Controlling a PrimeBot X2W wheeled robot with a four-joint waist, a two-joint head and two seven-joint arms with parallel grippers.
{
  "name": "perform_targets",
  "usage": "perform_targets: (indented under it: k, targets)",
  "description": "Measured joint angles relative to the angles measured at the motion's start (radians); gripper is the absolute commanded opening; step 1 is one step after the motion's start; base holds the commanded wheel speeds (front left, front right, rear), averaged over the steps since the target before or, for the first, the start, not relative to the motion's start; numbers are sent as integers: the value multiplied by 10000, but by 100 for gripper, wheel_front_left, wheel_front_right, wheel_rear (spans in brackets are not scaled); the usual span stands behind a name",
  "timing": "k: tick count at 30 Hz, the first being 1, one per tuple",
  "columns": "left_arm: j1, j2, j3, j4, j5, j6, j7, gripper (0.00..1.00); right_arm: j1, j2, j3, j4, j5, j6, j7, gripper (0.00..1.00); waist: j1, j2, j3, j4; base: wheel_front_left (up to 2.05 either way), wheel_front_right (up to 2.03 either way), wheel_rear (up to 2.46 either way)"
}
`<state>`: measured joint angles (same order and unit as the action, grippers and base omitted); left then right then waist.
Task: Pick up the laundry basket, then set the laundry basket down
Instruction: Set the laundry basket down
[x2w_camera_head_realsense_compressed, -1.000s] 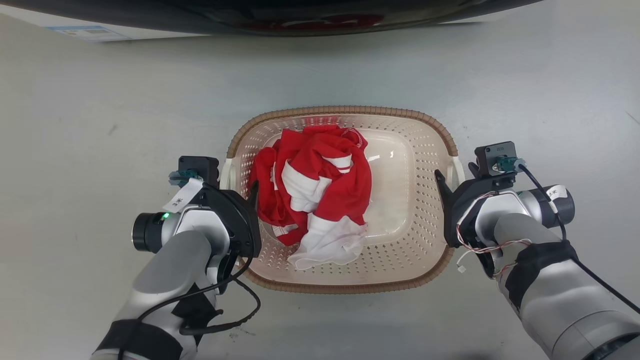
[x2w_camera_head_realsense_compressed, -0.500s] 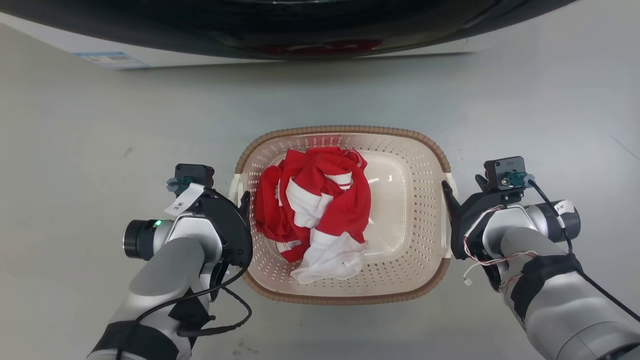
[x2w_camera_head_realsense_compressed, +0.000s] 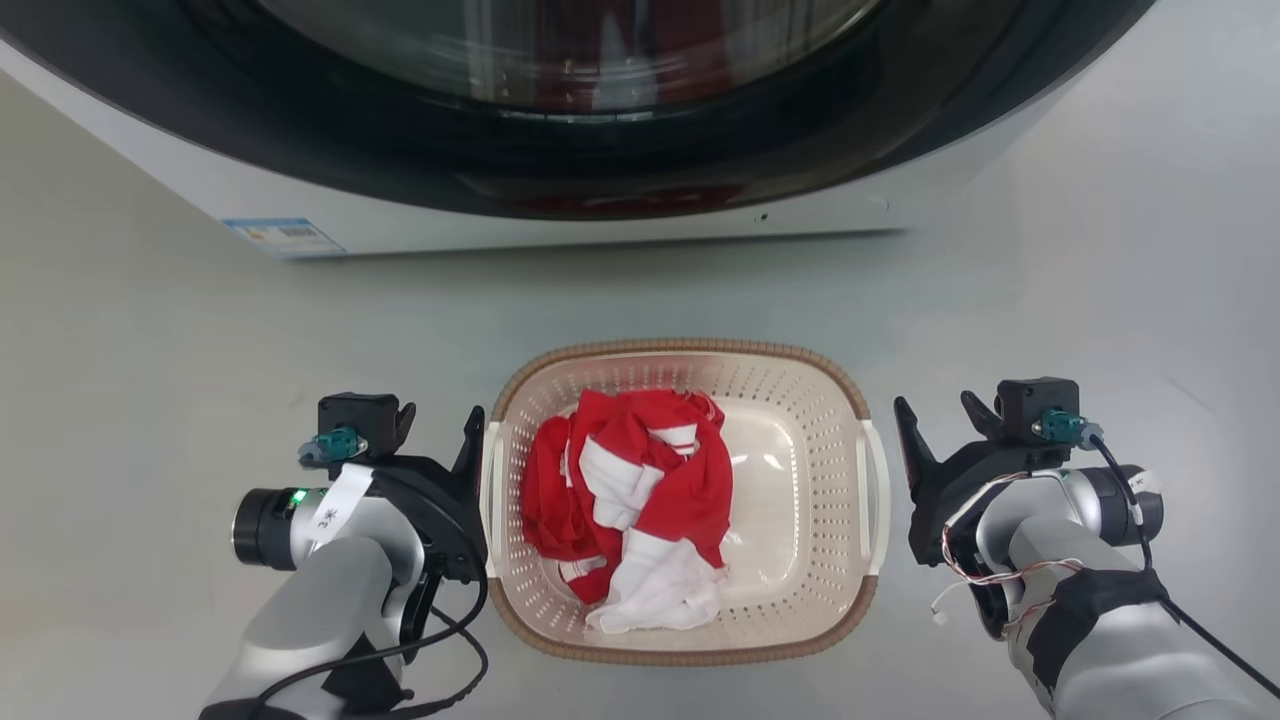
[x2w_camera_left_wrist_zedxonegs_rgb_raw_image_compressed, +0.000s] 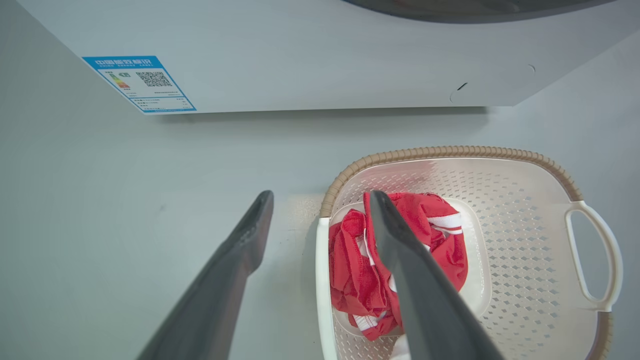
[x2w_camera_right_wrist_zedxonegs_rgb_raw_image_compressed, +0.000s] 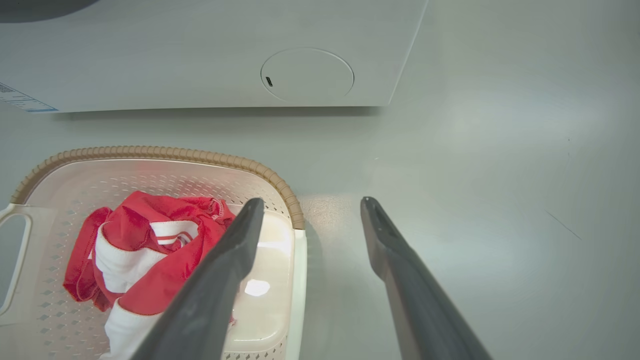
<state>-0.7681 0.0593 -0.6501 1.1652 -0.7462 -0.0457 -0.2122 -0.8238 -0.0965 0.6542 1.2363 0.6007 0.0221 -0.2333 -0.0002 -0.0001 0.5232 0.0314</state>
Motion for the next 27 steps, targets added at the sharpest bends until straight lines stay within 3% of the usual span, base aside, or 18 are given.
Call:
perform_targets:
  k: [10, 19, 27]
  targets:
    - [631, 439, 291, -711, 59, 207, -374, 100, 670, -79, -481, -857, 240, -96, -161, 100, 0, 0, -1334, -65, 0, 0, 0]
    - [1627, 993, 884, -2247, 290, 888, -374, 100, 1673, -525, -1039, -2522, 146, -690, -161, 100, 0, 0, -2440, -136, 0, 0, 0]
    - [2740, 1423, 1313, -4485, 917, 1354, -374, 100, 2743, -997, -1549, -4293, -293, -1066, -161, 100, 0, 0, -3308, -180, 0, 0, 0]
